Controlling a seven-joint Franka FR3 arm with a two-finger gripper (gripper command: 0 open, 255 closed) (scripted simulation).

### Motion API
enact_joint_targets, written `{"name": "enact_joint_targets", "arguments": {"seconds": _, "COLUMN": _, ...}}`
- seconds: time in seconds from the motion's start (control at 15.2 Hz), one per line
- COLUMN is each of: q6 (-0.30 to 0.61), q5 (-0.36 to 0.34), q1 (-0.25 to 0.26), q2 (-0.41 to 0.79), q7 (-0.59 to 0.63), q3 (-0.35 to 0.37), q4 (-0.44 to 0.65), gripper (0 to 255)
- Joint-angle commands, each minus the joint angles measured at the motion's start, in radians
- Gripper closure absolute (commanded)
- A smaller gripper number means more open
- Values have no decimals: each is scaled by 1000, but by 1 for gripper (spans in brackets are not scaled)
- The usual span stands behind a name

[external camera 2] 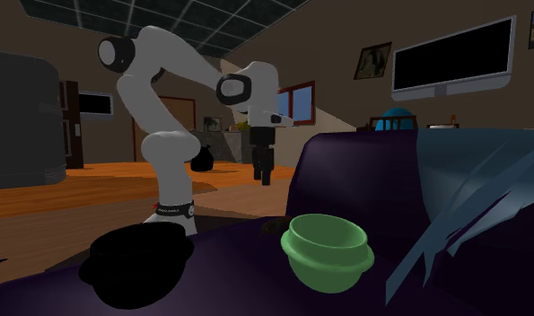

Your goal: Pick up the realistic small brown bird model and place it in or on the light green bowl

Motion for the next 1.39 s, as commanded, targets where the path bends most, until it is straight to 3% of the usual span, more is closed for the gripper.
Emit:
{"name": "enact_joint_targets", "arguments": {"seconds": 0.0, "q6": 107, "q5": -17, "q1": 10, "q2": 76, "q7": -74, "q3": -42, "q4": -6, "gripper": 0}}
{"name": "enact_joint_targets", "arguments": {"seconds": 0.4, "q6": 392, "q5": 12, "q1": 75, "q2": 337, "q7": -319, "q3": -169, "q4": 29, "gripper": 0}}
{"name": "enact_joint_targets", "arguments": {"seconds": 0.92, "q6": 529, "q5": 57, "q1": 98, "q2": 457, "q7": -353, "q3": -193, "q4": 9, "gripper": 0}}
{"name": "enact_joint_targets", "arguments": {"seconds": 1.32, "q6": 529, "q5": 57, "q1": 98, "q2": 457, "q7": -353, "q3": -192, "q4": 9, "gripper": 0}}
